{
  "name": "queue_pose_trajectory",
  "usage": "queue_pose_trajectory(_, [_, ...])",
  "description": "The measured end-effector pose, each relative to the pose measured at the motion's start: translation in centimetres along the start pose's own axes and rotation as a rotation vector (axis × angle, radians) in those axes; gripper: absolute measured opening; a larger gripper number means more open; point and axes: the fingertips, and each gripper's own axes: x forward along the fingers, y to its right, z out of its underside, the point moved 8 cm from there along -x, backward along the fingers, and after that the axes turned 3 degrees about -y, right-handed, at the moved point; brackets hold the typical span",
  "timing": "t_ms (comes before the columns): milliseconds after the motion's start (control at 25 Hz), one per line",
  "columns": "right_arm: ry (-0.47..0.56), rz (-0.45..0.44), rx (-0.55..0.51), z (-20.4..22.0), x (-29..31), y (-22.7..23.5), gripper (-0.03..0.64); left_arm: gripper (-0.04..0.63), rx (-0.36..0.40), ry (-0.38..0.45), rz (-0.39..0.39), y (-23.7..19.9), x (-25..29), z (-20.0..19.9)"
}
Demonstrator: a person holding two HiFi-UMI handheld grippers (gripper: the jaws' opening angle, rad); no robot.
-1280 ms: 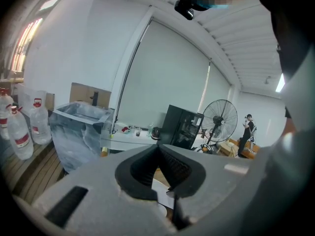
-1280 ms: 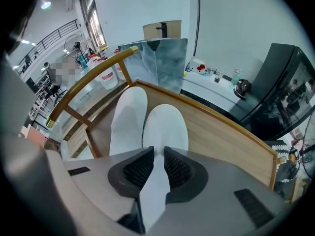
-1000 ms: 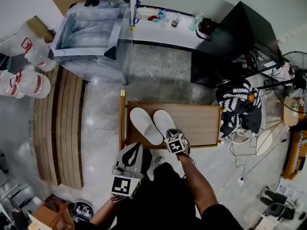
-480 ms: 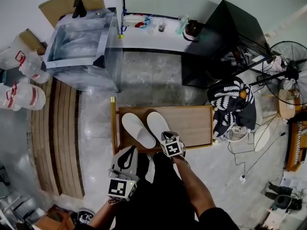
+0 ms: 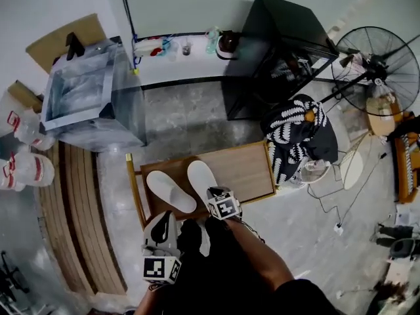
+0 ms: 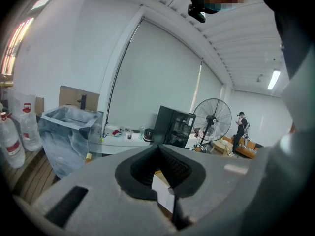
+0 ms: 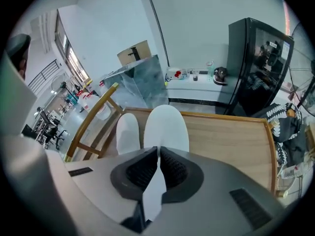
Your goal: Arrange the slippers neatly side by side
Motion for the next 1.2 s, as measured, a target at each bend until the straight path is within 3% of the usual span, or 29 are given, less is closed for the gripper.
queue_pose_trajectory(560, [0.063, 0.034, 0.211, 2.1, -3.1, 8.4, 0.025, 0.017, 0.043, -0.024, 0.044, 4.4, 4.3, -0.7])
queue_pose_trajectory(1200, [0.043, 0.097, 0.287, 3.7, -2.2, 14.6, 0.025, 0.017, 0.042, -0.072, 0.047, 6.6, 7.0, -0.3])
